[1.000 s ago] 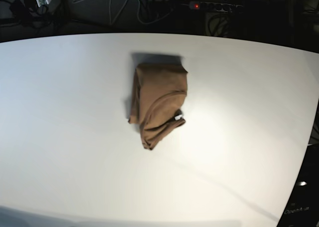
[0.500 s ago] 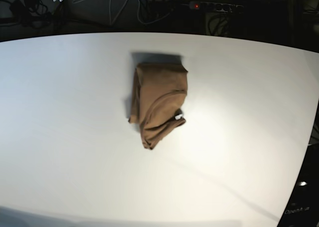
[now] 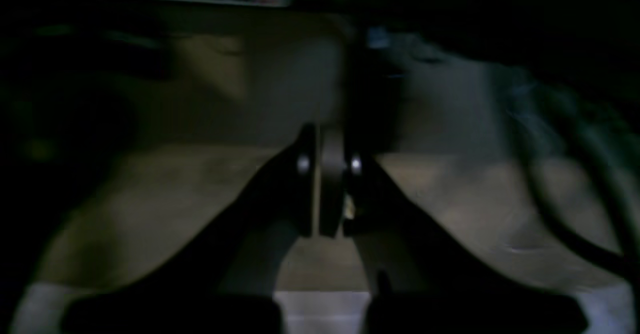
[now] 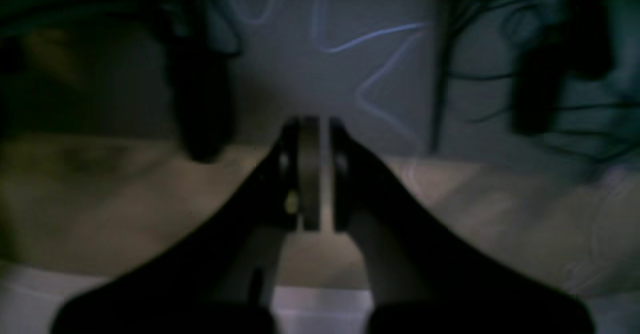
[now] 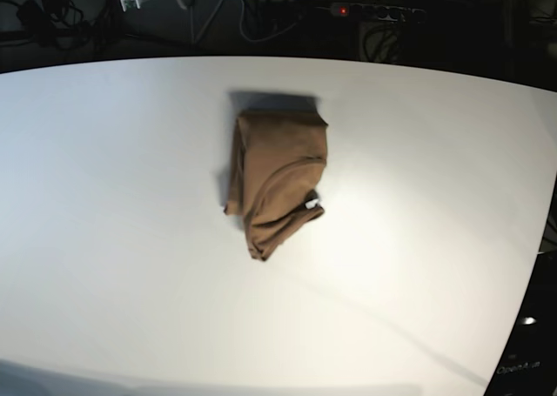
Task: Fold the T-shirt properly
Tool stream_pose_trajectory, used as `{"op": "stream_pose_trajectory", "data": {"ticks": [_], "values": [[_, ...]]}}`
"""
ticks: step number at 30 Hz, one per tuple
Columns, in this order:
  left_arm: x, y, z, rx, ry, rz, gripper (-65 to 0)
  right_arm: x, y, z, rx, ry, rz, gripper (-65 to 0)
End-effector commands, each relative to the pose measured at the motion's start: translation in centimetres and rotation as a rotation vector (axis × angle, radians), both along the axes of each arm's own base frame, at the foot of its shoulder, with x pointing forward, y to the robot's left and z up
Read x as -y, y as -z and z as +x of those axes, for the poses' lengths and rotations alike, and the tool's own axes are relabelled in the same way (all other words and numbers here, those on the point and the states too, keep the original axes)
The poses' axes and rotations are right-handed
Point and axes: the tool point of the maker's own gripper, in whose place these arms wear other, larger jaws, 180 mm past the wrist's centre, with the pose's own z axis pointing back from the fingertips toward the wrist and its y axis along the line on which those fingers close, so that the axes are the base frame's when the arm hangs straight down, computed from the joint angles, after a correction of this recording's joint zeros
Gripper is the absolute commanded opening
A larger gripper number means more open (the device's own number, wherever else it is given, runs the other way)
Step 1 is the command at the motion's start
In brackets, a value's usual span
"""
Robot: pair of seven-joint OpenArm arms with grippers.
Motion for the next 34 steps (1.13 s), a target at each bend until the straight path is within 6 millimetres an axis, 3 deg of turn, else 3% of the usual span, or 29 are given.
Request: {"op": "stream_pose_trajectory", "data": {"ticks": [1, 5, 12, 24, 34], "values": [[-0.3, 0.1, 1.0, 0.022, 0.017, 0.018, -62.6, 0.1, 0.1, 0.8, 0.008, -0.020, -0.018, -62.0], [-0.9, 0.3, 3.1, 0.028, 0.022, 0.030, -62.4, -1.9, 0.8, 2.1, -0.018, 0.005, -0.004, -61.7], [-1.8, 0.6, 4.3, -0.002, 0.038, 0.044, -62.4, -4.1, 1.3, 3.4, -0.006, 0.026, 0.025, -50.8], [-2.2, 0.6, 4.5, 0.001, 0.046, 0.050, -62.4, -4.0, 1.3, 5.1, 0.024, 0.028, 0.024, -50.2], [-1.7, 0.6, 4.3, -0.003, 0.087, 0.040, -62.4, -4.1, 1.3, 5.3, 0.030, 0.036, 0.027, -50.2]]}}
